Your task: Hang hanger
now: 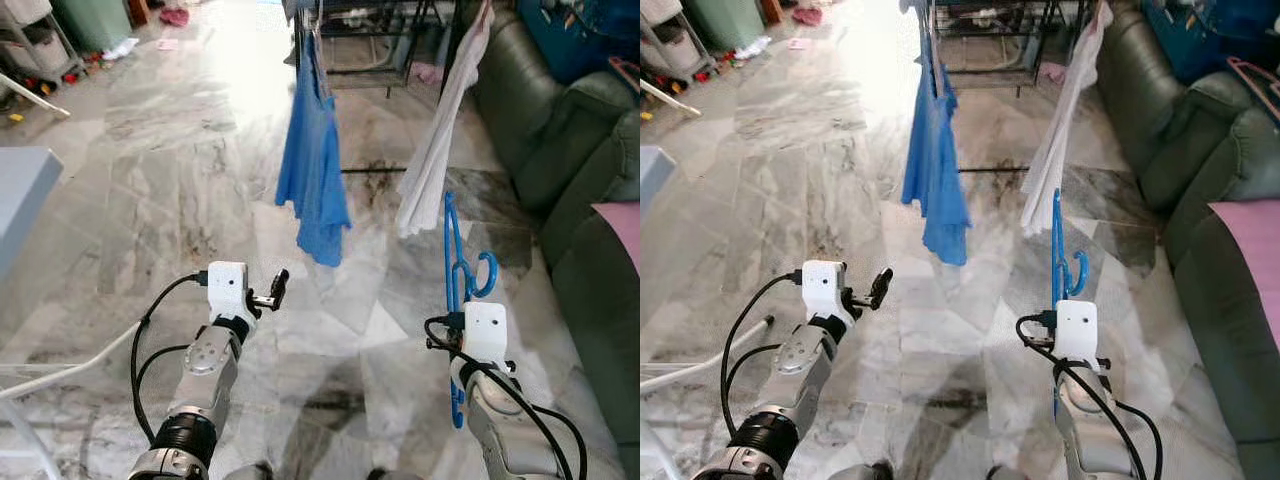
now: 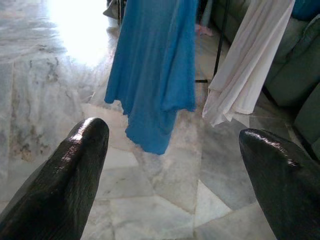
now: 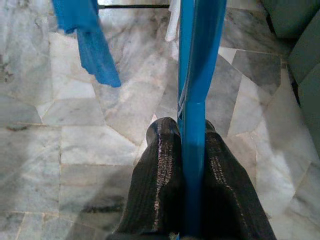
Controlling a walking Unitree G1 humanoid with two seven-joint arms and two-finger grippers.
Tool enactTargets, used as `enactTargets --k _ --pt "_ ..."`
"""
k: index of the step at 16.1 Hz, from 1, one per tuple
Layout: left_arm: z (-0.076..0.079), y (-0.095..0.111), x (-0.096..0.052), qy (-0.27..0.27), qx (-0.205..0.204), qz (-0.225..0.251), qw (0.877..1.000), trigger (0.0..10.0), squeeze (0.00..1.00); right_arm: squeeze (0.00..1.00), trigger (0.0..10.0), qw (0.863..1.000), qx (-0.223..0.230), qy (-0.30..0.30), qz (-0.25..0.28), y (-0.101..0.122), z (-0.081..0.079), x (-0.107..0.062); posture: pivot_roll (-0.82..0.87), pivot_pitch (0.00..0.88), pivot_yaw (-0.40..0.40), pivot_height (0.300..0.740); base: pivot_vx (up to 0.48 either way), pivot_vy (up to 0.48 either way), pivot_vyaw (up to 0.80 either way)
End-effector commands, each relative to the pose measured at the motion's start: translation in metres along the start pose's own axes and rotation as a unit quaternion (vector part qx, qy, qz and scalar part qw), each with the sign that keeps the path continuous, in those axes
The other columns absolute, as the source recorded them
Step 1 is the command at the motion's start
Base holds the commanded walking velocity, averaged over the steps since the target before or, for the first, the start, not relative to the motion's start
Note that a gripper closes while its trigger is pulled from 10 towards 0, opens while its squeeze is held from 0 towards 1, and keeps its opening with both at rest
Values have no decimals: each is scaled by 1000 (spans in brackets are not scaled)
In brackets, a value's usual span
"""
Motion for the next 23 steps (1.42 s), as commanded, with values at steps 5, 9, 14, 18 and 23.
enactTargets --k 5,9,14,18,23 --pt "0 -6 -3 -9 3 -13 1000 10000 0 0 10000 1000 11 -5 10 5 0 -2 -248 163 35 740 480 0 0" --pt "2 -8 -4 -20 9 -21 1000 10000 0 0 10000 1000 1 21 13 6 -11 -3 -247 163 36 740 480 0 0" --pt "3 -6 -3 -20 8 -19 1000 10000 0 0 10000 1000 -3 20 20 11 -9 -1 -243 156 35 740 480 0 430" --pt "3 -9 -4 -20 6 -23 1000 10000 0 0 10000 999 -18 39 31 15 -16 -2 -243 160 33 740 438 61 0" --pt "4 -9 -4 -24 10 -24 999 10000 0 0 10000 997 -42 36 47 21 -18 -3 -241 159 34 740 400 266 0"
Point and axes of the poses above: a point about 5 cm out from each wrist's last joint towards the gripper, its own x axis pointing out of the wrist towards the gripper, its own y axis along the axis of the wrist's last joint, z = x × y, the point moved 5 cm from there along x, pointing out of the wrist towards the gripper, and after that the axes turned 13 degrees about -x, right-handed, at the moved point
